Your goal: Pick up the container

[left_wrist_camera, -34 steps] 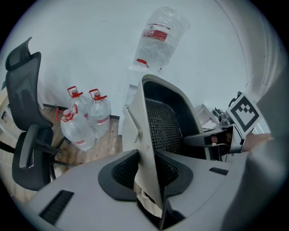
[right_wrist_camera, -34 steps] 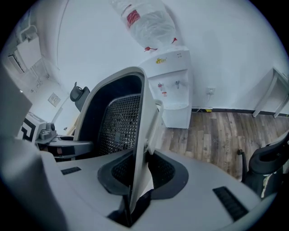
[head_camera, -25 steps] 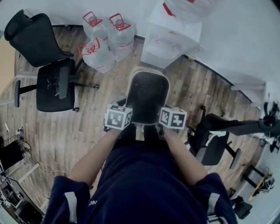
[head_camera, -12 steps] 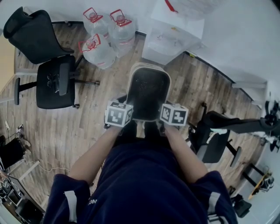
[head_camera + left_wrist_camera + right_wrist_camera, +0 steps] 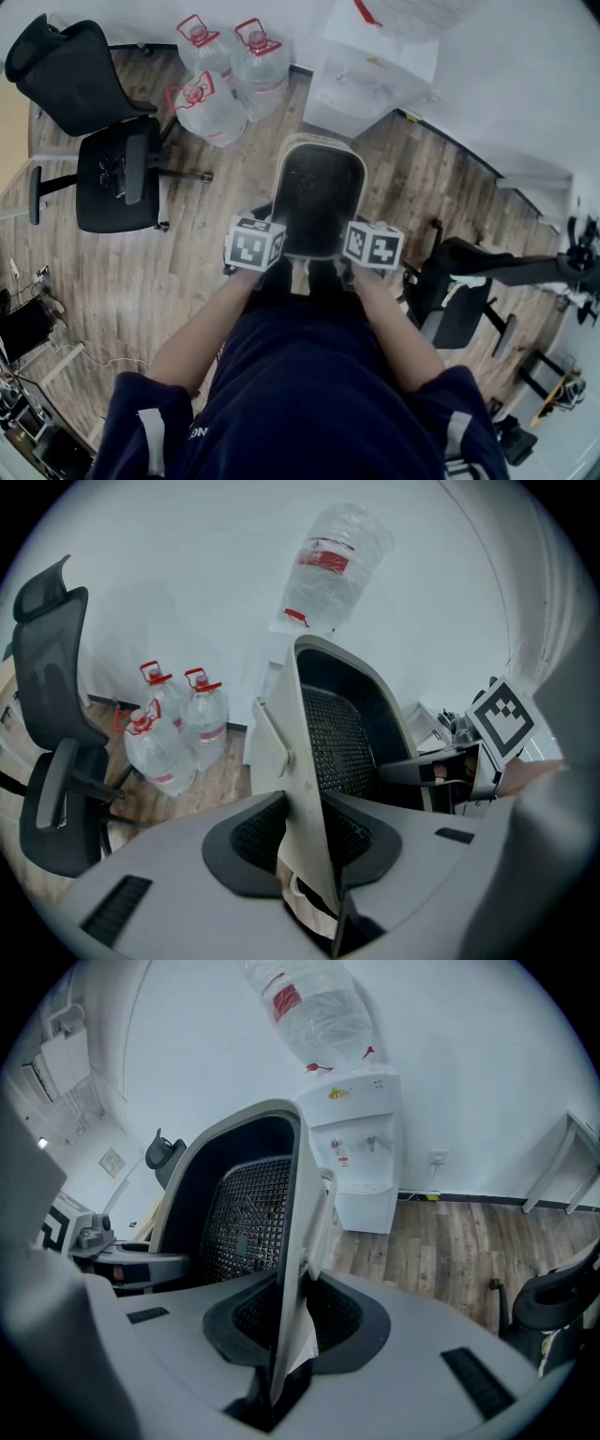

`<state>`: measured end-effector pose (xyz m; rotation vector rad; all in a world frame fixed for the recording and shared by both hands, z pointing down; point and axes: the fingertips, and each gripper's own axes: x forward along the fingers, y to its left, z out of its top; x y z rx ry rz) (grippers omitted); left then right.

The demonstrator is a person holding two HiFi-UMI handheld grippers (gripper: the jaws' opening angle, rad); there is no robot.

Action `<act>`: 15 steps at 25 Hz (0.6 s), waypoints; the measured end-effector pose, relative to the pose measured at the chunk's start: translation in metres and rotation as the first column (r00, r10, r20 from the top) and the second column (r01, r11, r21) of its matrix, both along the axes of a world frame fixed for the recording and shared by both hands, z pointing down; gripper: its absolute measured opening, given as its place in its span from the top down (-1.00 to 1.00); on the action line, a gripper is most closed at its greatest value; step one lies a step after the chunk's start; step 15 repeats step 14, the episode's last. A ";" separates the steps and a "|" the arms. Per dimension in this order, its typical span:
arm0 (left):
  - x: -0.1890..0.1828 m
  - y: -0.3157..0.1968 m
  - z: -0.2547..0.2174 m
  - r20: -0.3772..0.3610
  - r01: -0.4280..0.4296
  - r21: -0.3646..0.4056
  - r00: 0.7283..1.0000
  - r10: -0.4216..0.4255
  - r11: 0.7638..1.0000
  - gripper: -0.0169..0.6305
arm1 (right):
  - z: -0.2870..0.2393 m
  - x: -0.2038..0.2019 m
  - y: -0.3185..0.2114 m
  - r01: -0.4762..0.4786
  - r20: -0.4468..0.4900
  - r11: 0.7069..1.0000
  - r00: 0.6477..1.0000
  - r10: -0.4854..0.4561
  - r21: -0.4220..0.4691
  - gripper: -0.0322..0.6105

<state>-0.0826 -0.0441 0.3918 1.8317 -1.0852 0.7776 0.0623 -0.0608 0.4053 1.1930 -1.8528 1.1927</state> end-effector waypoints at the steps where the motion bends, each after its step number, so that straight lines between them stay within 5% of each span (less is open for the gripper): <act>1: 0.000 0.000 0.000 -0.001 0.001 -0.001 1.000 -0.001 1.000 0.60 | 0.000 0.000 0.000 -0.002 0.000 1.000 1.000 0.002 -0.001 0.68; 15: 0.004 0.001 0.004 -0.008 0.008 -0.001 1.000 -0.008 1.000 0.60 | 0.003 0.004 -0.001 0.000 -0.002 1.000 1.000 0.000 0.004 0.69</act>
